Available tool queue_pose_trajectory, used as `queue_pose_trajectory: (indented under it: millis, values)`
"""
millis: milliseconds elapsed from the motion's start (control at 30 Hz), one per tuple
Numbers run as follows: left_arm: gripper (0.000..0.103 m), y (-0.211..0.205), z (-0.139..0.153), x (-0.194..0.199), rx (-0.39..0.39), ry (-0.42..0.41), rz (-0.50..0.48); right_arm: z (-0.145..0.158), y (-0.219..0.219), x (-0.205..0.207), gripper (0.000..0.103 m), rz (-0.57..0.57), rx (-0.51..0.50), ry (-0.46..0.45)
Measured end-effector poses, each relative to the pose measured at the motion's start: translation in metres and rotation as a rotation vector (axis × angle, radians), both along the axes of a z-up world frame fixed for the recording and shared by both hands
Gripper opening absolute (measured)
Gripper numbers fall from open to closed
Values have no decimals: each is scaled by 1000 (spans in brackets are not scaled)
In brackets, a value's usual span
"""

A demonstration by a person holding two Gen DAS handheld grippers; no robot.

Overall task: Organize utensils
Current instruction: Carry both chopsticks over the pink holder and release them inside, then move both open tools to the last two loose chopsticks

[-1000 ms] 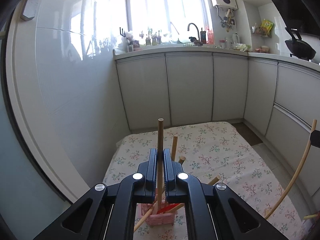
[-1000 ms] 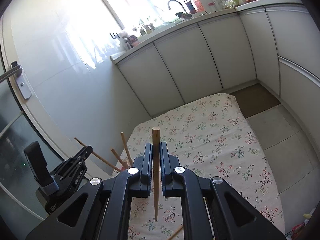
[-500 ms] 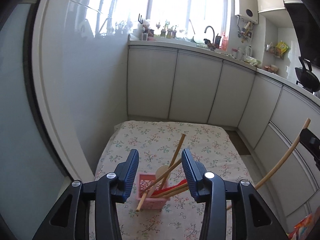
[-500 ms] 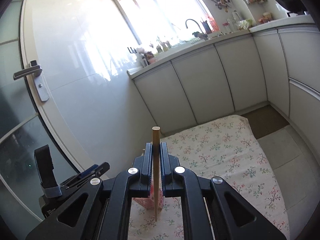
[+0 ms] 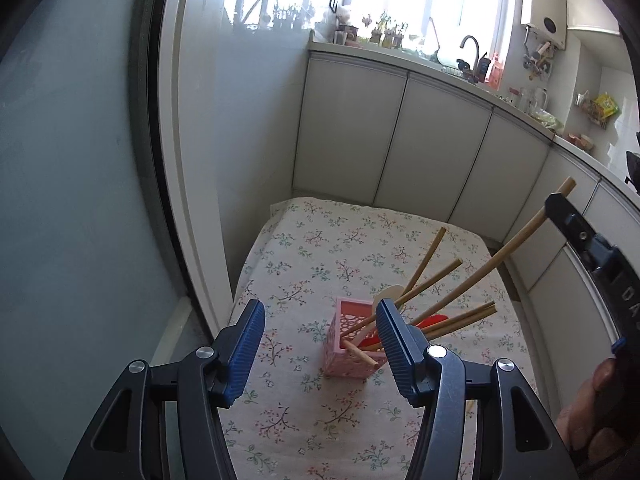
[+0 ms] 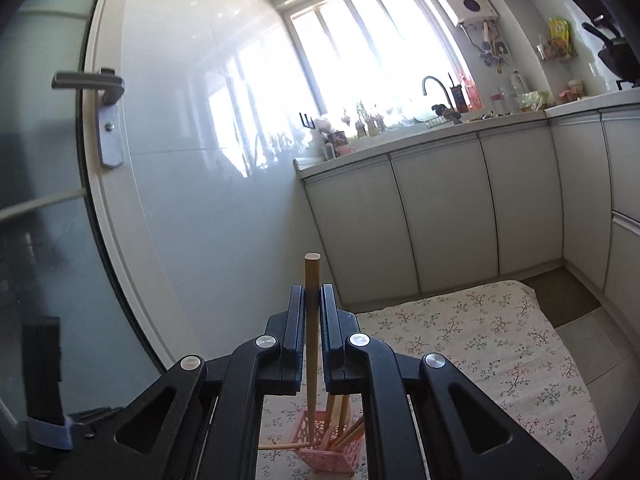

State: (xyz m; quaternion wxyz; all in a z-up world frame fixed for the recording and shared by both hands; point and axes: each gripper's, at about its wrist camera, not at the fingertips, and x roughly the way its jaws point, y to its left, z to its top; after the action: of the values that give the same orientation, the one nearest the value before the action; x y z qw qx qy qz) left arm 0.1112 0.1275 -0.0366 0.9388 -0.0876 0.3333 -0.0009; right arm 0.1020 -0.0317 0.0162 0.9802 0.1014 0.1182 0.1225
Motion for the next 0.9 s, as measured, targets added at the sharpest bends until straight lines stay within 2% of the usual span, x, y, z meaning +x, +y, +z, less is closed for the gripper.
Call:
queue_pose_trajectory:
  millis: [200,433,500,700,900]
  values:
    - [59,6,-13,13,-25,42,-3,-33,18,30,7,-16,-30,60]
    - [60,4,-20,18,-27,62,-7,-60,19,51,8,-6,0,128]
    - [63,2,-21,18,-22,63,-11,-65,16,54,9,7,20,153]
    - [67,-3,-17,14,-13,54,-24,-50,-2,42,30,5,34,139]
    - [69,-16,-8,3,17,40,-70,-24,-33,18,37,-14,24,179]
